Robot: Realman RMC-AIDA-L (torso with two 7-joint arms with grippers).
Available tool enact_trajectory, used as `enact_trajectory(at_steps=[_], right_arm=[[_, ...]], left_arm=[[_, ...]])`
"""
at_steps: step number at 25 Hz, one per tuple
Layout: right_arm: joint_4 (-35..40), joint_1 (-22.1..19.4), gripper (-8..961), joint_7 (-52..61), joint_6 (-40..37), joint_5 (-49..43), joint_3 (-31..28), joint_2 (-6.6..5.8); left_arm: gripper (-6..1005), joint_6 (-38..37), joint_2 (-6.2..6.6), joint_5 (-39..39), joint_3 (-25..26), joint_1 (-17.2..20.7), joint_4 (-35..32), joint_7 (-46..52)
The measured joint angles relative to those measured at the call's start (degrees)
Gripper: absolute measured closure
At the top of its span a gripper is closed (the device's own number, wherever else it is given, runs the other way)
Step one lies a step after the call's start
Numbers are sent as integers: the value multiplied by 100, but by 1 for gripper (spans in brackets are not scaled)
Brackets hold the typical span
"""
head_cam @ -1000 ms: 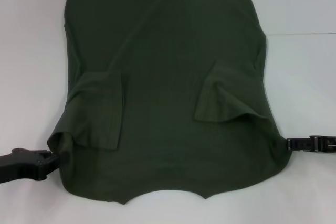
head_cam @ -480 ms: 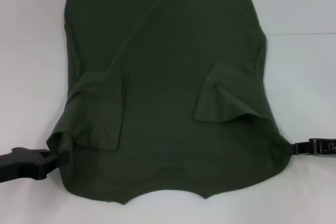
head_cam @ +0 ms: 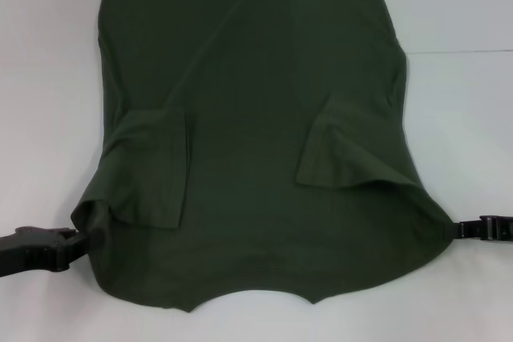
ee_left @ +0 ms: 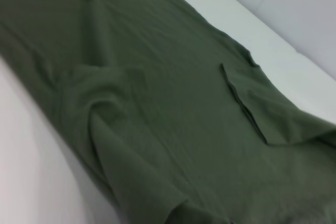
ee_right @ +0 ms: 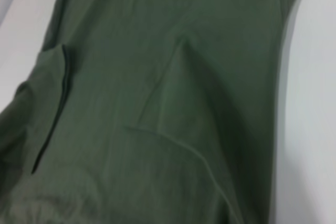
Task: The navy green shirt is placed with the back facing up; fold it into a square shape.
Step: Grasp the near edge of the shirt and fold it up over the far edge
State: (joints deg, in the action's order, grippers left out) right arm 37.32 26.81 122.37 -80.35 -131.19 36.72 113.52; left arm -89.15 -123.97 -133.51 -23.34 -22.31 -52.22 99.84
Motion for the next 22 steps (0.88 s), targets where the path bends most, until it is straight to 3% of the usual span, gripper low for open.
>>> enact_trajectory(at_steps=[4, 13, 22], right_arm=[[-2, -136, 914, -429, -296, 9, -434, 56], [-3, -632, 914, -1386, -1079, 20, -1495, 102], [28, -927, 915, -1787, -1565, 22, -1767, 48]], left_arm=[[959, -71, 12, 5, 71, 10, -23, 402], [959, -720, 116, 37, 1018, 118, 3, 910], [958, -1203, 82, 4, 1100, 352, 3, 936]])
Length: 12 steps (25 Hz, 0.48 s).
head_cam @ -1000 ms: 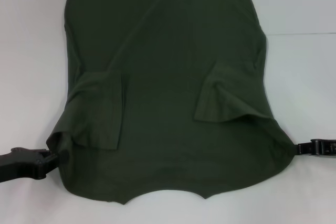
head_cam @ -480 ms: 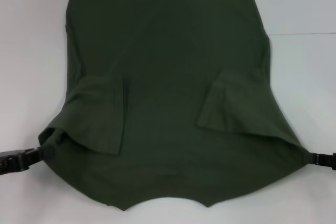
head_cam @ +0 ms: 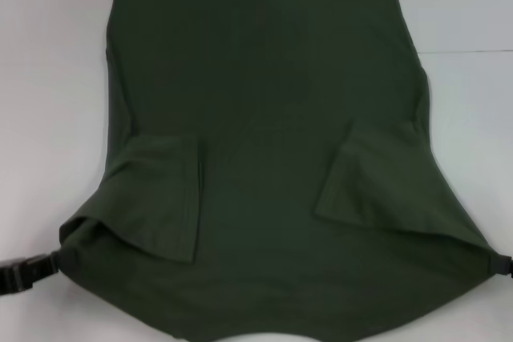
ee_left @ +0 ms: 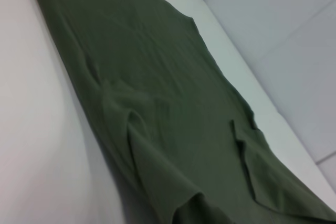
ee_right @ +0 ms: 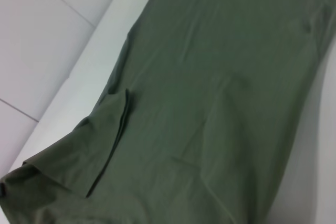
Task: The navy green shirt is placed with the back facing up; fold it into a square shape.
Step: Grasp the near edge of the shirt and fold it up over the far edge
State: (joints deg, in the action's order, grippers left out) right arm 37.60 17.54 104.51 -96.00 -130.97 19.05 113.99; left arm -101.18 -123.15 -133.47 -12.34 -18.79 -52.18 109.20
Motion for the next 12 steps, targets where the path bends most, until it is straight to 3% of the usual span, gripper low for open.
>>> enact_trajectory(at_steps=[12], right_arm=[[-3, -567, 915, -504, -530, -15, -229, -2]], left_arm=[[958, -783, -70, -4, 306, 432, -104, -123]])
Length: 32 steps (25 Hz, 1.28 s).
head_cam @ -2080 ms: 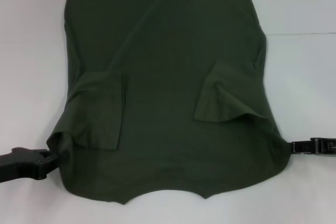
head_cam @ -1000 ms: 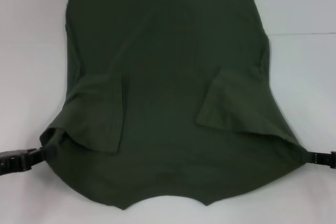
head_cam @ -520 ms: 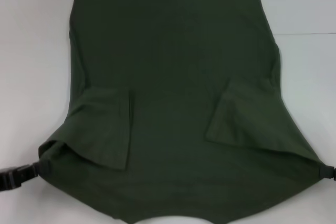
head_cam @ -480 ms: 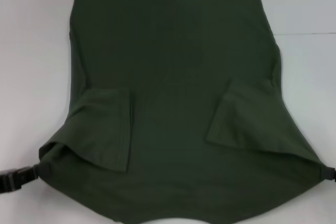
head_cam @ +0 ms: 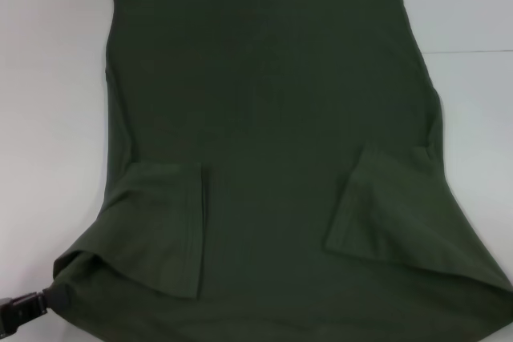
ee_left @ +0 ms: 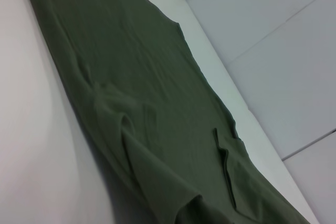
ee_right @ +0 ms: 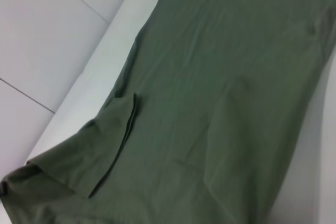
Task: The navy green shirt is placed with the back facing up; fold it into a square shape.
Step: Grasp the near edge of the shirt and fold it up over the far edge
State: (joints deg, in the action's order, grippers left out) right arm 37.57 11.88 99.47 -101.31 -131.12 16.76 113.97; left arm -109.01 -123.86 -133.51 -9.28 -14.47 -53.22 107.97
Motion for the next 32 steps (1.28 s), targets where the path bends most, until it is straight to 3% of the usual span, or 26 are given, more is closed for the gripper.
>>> enact_trajectory(at_steps=[4, 7, 13, 15, 16, 21, 26, 32], right_arm=[[3, -52, 915, -76, -124, 13, -273, -2], [-29, 131, 915, -62, -143, 18, -575, -34], [-50, 763, 915, 60, 30, 18, -1035, -60], [-147, 1103, 916, 228, 405, 22, -1063, -114], [-147, 1103, 916, 228, 405, 22, -1063, -114], [-525, 1666, 916, 277, 1120, 338, -1037, -258], [-772, 2205, 916, 250, 2047, 579, -1015, -294], [-977, 2771, 916, -64, 3161, 668, -1004, -190]], left_arm=[[958, -23, -1, 36, 5, -61, 55, 4], [958, -3, 28, 45, 6, -210, 93, 34], [958, 417, 270, 47, -5, -914, 486, 217], [958, 783, 443, 45, -30, -1307, 747, 273], [958, 783, 443, 45, -30, -1307, 747, 273], [959, 1581, 715, 46, -49, -1934, 1155, 326], [959, 2460, 866, 45, -62, -2437, 1489, 313], [959, 3625, 916, 65, -252, -2981, 1927, 111]])
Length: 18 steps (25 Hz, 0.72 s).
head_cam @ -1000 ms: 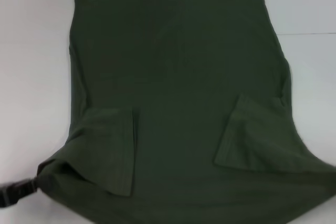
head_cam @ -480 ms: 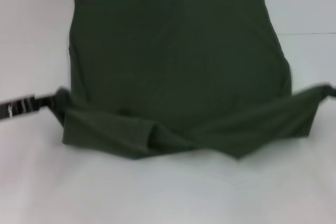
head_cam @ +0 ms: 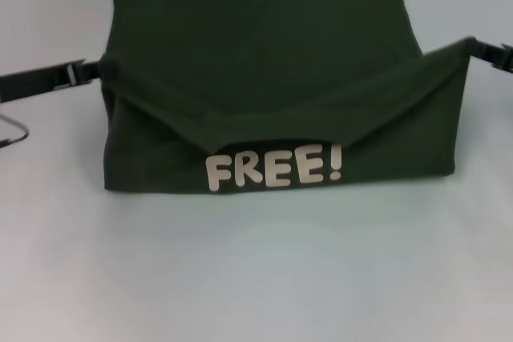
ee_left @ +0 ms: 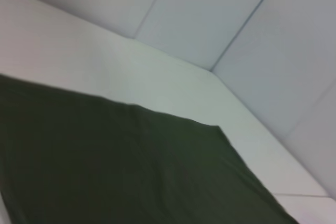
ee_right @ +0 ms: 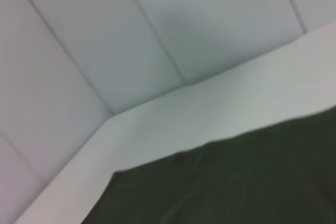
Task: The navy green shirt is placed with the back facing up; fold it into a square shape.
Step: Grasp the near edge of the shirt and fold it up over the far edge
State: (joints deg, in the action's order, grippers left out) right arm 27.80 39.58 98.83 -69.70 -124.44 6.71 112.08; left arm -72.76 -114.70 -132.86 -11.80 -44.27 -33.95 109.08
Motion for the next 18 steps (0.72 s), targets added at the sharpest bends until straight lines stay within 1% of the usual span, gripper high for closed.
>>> enact_trajectory(at_steps=[4, 7, 10, 11, 14, 17, 18], right_arm=[[-380, 314, 915, -389, 856, 274, 72, 33], [-625, 470, 915, -792, 1478, 567, 186, 97], [-826, 571, 915, -1200, 1933, 879, 256, 150], [-917, 608, 915, -1366, 2129, 1038, 280, 178], [-948, 619, 914, -1459, 2287, 1133, 287, 220], [-982, 620, 914, -1597, 2562, 1281, 287, 298], [-1052, 615, 914, -1756, 2763, 1411, 287, 339]], left_arm=[[959, 830, -16, 109, -180, -307, 263, -260], [959, 1362, -56, 222, -267, -475, 453, -547], [959, 1822, -127, 447, -291, -573, 623, -927], [959, 2053, -171, 613, -324, -607, 716, -1157], [959, 2247, -216, 782, -348, -637, 804, -1383], [959, 2568, -318, 1059, -350, -661, 961, -1868], [959, 2767, -398, 1251, -351, -668, 1068, -2240]])
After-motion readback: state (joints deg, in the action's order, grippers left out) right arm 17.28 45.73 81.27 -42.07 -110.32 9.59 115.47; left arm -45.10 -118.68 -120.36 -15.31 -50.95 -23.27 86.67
